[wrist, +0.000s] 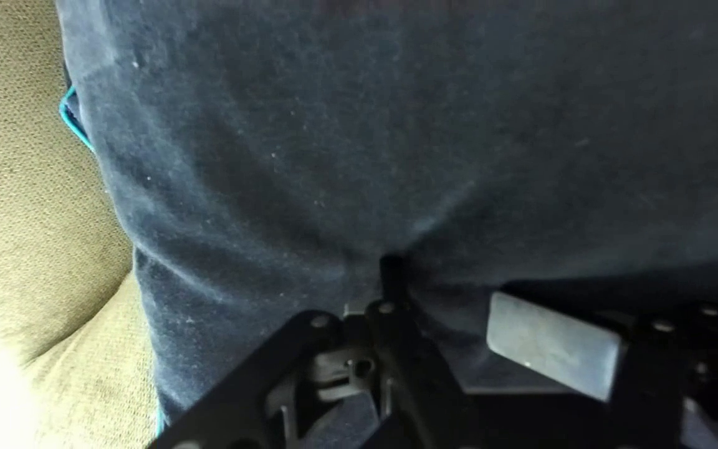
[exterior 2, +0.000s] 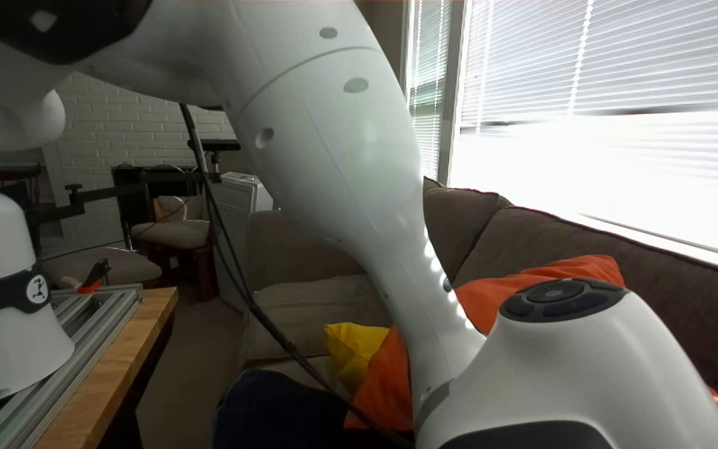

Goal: Put the square-shaped blue pillow onto the orange one

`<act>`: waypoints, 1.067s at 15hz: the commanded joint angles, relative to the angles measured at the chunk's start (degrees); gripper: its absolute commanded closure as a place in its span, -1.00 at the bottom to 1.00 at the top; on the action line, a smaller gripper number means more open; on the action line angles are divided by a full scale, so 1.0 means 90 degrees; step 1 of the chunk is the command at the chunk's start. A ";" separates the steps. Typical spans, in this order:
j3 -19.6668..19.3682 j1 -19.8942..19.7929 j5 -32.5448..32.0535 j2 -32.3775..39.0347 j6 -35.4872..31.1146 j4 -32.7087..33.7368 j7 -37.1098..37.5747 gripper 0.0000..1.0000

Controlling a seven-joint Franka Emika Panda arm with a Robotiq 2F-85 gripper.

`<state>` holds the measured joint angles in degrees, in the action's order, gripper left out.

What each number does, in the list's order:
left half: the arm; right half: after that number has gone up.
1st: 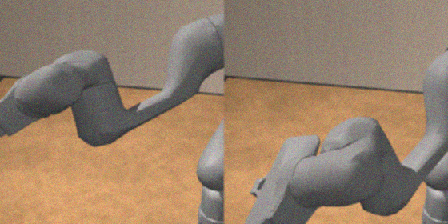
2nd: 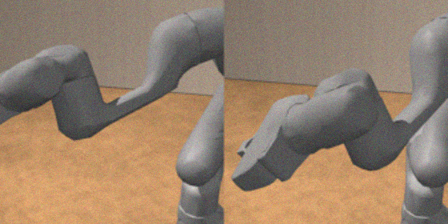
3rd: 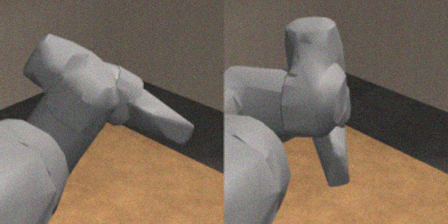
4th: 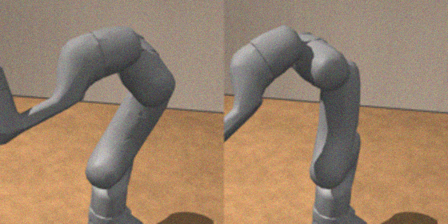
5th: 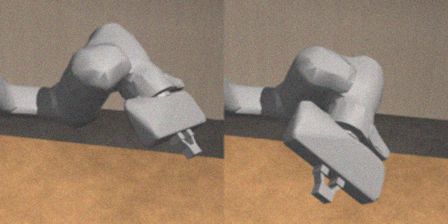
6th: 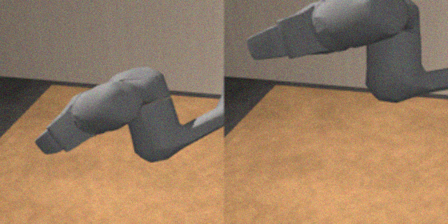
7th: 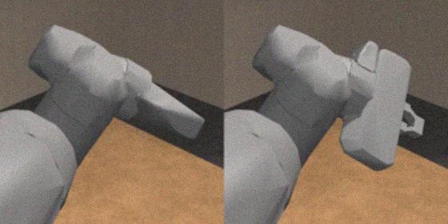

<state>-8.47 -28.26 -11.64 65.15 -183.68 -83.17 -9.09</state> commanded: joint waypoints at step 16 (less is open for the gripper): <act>0.0215 0.0041 0.0072 -0.0659 -0.0119 -0.0198 -0.0116 0.14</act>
<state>-7.84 -28.10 -11.64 63.32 -184.35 -82.24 -9.10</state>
